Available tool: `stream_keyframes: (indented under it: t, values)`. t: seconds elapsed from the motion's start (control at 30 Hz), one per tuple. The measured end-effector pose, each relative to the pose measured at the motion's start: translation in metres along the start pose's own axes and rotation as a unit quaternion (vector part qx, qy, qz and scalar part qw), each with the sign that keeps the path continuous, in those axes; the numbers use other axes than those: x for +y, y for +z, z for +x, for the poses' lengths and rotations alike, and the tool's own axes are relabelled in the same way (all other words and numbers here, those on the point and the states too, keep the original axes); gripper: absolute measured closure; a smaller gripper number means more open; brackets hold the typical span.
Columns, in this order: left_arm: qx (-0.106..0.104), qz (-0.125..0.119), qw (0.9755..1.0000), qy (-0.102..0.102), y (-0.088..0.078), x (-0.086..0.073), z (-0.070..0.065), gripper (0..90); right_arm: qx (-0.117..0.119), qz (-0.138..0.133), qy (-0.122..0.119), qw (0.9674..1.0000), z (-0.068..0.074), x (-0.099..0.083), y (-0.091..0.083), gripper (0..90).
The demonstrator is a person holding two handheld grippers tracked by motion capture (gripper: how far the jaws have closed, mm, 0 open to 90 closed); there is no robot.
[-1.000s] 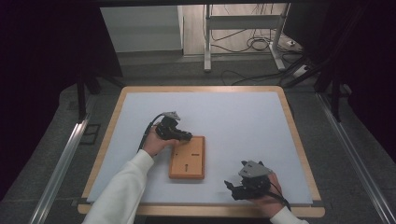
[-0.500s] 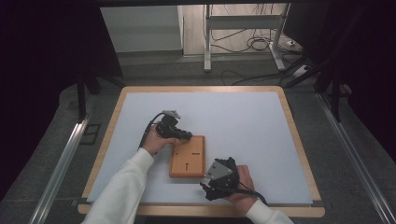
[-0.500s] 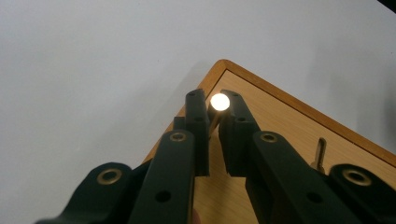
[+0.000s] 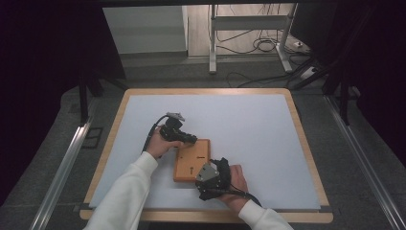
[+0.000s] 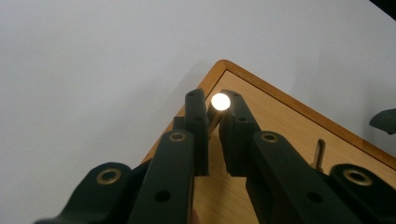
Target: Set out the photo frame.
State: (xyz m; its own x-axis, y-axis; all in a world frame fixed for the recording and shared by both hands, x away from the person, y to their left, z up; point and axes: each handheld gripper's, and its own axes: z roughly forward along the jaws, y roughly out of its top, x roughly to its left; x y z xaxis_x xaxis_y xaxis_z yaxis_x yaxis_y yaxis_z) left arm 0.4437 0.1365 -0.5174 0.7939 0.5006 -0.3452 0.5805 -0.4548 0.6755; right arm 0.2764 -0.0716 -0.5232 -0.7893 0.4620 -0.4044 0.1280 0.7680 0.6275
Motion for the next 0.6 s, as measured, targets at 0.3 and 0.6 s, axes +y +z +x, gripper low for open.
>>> stream_keyframes:
  t: [0.3,0.6]
  values:
    - [0.026,-0.003,0.9996,0.009,0.000,0.001,-0.004,84.3,-0.033,-0.014,-0.024,0.9991,0.001,0.005,-0.003,13.2]
    - [0.041,-0.015,0.9990,0.010,0.001,0.001,-0.004,84.3,-0.030,-0.033,-0.041,0.9982,-0.008,0.017,-0.015,27.8]
